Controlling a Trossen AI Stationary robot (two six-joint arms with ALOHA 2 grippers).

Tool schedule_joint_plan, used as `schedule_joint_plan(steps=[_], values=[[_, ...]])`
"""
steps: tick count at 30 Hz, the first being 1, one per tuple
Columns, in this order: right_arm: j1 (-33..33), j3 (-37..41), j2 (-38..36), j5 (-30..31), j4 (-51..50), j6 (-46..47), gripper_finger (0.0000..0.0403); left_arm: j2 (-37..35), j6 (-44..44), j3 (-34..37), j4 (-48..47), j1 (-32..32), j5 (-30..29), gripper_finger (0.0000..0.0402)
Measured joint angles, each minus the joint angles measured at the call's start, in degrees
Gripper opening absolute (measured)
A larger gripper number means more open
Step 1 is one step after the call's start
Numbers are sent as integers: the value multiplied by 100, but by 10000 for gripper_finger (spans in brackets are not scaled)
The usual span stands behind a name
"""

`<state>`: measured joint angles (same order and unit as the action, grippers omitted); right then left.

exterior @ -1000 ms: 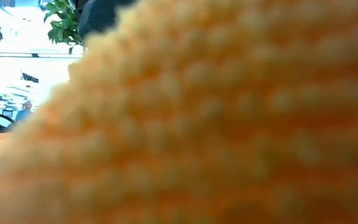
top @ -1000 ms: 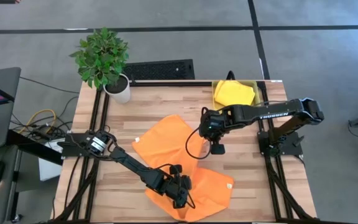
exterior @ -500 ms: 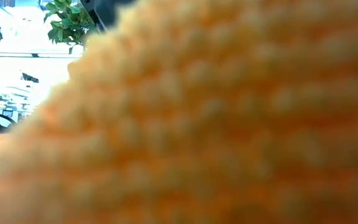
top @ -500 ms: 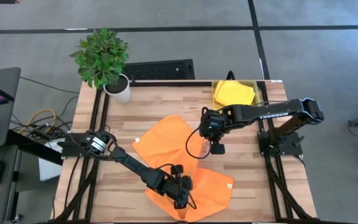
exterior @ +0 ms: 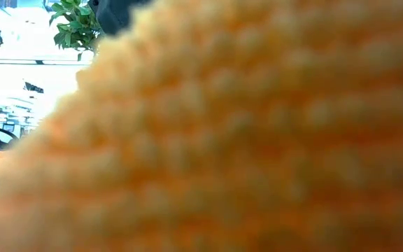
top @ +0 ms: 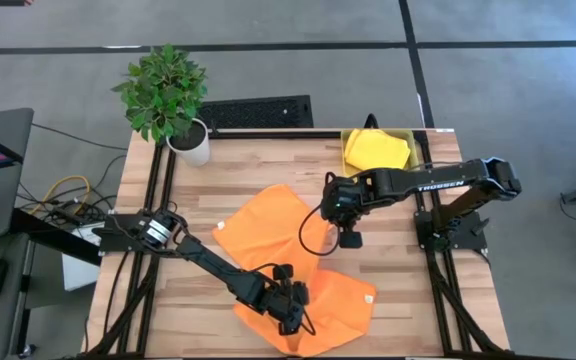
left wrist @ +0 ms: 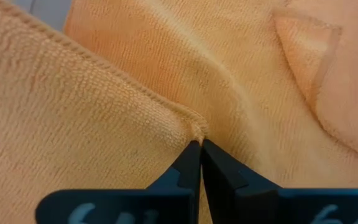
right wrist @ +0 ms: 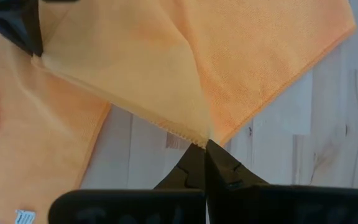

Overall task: Fold microfiber towels
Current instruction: Fold the top orange microfiber towel

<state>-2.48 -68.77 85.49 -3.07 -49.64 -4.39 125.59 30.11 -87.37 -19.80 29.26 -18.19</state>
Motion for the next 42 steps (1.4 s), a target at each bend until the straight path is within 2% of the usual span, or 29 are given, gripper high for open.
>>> schedule_joint_plan(steps=[9, 15, 20, 30, 37, 42], values=[[0, 2, 0, -2, -288, -8, 8, -365, 335, -2, -551, 14, 233, 1], [-15, 2, 0, -35, -848, -240, 8, -672, 940, -2, -935, 50, 563, 0], [-4, -50, 0, -18, -943, -507, 8, -1069, 1550, -2, -1490, 117, 413, 0], [249, -61, 2, 17, 255, -1285, 8, -1501, 4383, -2, -3348, 325, -601, 0], [616, -33, 269, 14, 1104, -1708, 8, -1567, 6623, 3, -4477, 323, -658, 0], [886, -37, 874, 16, 1533, -2090, 8, -1583, 7959, 0, -5112, 308, -750, 0]])
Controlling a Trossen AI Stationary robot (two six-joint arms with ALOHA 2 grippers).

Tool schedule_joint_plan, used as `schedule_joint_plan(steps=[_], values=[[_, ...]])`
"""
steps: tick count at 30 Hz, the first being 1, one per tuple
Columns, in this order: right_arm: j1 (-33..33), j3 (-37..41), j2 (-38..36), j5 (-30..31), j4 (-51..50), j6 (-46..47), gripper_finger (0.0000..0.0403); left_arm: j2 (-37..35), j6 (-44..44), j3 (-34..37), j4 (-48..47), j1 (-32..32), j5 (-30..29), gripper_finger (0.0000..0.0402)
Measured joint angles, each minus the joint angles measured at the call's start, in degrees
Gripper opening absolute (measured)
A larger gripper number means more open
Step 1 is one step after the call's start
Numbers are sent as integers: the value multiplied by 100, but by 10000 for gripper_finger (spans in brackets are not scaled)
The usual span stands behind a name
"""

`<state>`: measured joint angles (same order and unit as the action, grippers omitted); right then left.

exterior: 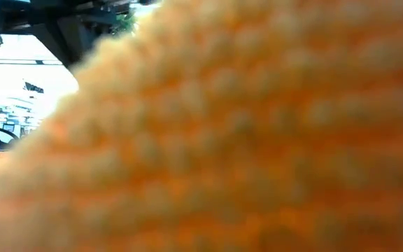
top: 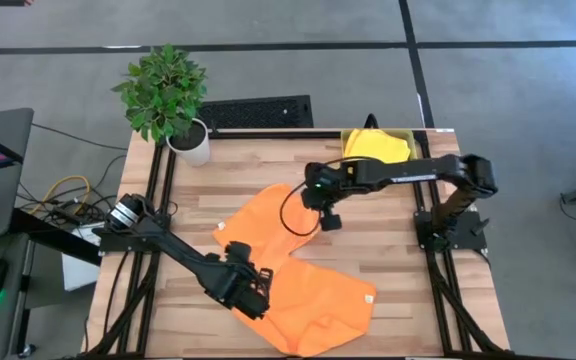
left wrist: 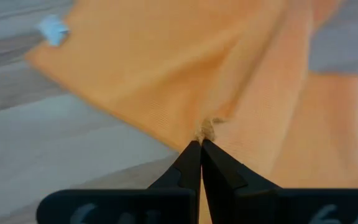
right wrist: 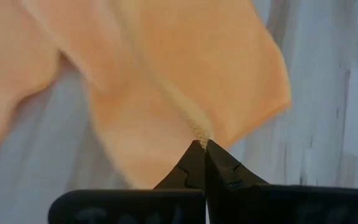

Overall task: Fold microfiber towels
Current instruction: Fold the top orange microfiber towel

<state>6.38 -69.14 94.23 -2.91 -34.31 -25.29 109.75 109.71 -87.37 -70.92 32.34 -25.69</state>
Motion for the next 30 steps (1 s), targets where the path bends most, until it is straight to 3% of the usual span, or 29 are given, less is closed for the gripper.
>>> schedule_joint_plan(steps=[5, 12, 16, 30], values=[[223, -12, 421, -5, 602, -74, 8, 3, 741, 95, -484, -113, 276, 0], [464, -11, 659, -18, 1335, -100, 8, 7, 1141, 251, -1218, -360, 643, 0], [543, -11, 659, -21, 1669, -215, 8, 7, 1064, 251, -1663, -527, 796, 0], [578, -11, 654, -10, 1766, -219, 8, 7, 818, 251, -1811, -926, 898, 0]])
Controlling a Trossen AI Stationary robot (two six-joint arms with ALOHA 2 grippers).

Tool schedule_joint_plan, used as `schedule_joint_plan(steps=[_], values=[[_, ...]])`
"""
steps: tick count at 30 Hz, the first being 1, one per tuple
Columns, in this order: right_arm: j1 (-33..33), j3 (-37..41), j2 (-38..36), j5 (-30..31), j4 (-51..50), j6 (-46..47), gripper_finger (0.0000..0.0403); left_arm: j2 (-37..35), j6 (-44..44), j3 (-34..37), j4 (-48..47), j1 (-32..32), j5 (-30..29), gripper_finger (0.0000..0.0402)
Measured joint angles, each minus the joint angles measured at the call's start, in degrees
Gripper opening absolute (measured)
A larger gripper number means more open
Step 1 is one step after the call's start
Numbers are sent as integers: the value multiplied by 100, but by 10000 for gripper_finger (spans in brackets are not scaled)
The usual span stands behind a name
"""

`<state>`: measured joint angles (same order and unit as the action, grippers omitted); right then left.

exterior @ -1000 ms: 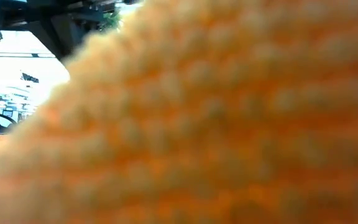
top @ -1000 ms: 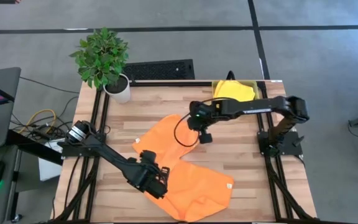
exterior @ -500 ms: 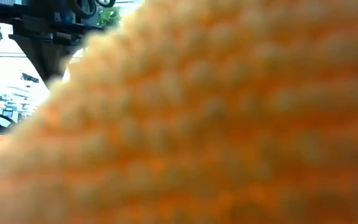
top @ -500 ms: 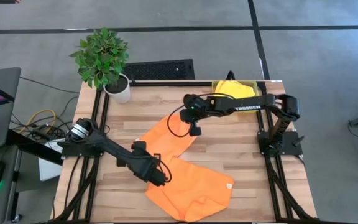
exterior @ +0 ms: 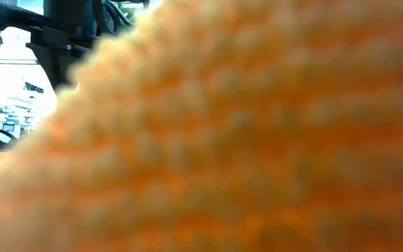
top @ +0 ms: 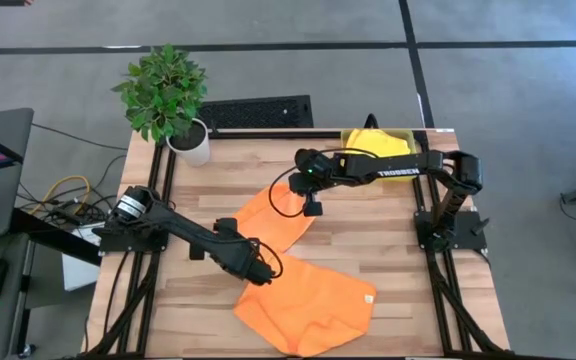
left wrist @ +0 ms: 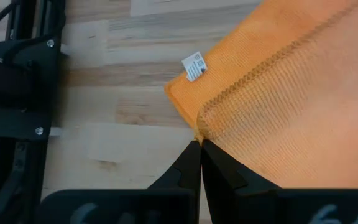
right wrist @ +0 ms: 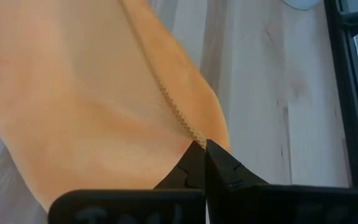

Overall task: Fold microfiber towels
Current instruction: Fold the top orange microfiber towel

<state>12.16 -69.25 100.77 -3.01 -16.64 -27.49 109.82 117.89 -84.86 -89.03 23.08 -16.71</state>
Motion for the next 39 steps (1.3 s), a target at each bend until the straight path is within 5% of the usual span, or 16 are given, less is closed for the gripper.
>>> schedule_joint_plan(steps=[9, 20, 32, 39], values=[[-2, 0, 0, 2, -81, 0, 16, 0, -61, 0, -9, -138, -7, 0], [-2, 0, 0, 2, -58, 0, 75, 0, -63, 0, -46, -193, -52, 6], [-2, -28, -4, 4, 29, -43, 164, 0, -139, 0, -101, -198, -55, 146], [-4, -539, -196, -80, -1495, -52, 180, 0, -1110, 0, 777, -134, 92, 175]])
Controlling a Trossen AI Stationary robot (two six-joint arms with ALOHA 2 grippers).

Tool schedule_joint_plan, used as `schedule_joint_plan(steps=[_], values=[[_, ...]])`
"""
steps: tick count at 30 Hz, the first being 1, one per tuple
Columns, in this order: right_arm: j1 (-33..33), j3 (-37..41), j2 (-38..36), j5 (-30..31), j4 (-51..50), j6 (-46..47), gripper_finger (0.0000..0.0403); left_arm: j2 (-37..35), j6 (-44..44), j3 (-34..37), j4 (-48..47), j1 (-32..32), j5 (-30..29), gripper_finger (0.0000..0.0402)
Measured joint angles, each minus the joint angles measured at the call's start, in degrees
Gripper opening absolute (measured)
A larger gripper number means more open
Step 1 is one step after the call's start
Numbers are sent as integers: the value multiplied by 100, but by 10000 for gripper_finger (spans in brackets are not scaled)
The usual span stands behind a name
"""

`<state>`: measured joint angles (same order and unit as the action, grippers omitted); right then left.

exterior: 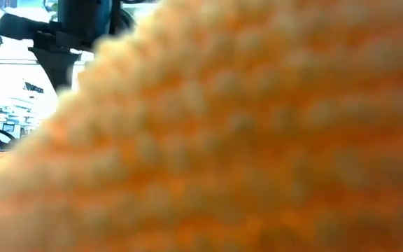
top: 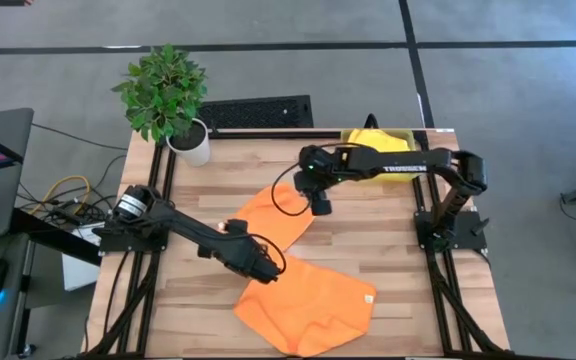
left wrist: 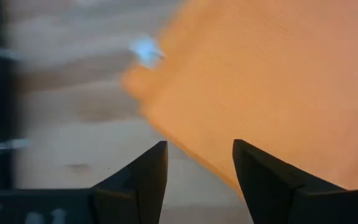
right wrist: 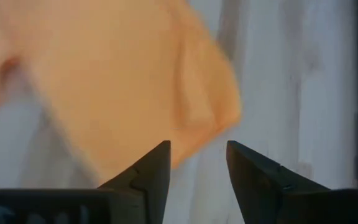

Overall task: Fold microfiber towels
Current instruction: Fold the top orange microfiber towel

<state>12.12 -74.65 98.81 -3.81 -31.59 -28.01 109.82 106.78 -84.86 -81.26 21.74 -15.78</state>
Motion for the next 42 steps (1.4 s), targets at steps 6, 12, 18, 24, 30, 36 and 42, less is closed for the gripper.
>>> schedule_joint_plan(steps=[6, 12, 18, 24, 30, 36, 42], values=[[-11, -280, -376, -684, -1124, 275, 174, 0, -349, 72, 1306, 164, 322, 170], [-17, -276, -781, -833, -1737, 616, 168, 4, 1237, 751, 2246, 423, 881, 168], [-75, -278, -943, -834, -1818, 768, 167, 2, 2233, 1141, 3058, 740, 219, 160], [-252, -276, -872, -835, -2018, 854, 164, 2, 2596, 1196, 2982, 865, -1, 150], [-455, -274, -860, -835, -2022, 822, 164, 2, 2575, 1196, 2923, 863, -358, 148], [-504, -274, -860, -835, -2045, 811, 161, 0, 2633, 1504, 3319, 848, -170, 148], [-501, -274, -860, -835, -2137, 809, 161, -28, 2633, 1727, 3570, 828, -148, 148]])
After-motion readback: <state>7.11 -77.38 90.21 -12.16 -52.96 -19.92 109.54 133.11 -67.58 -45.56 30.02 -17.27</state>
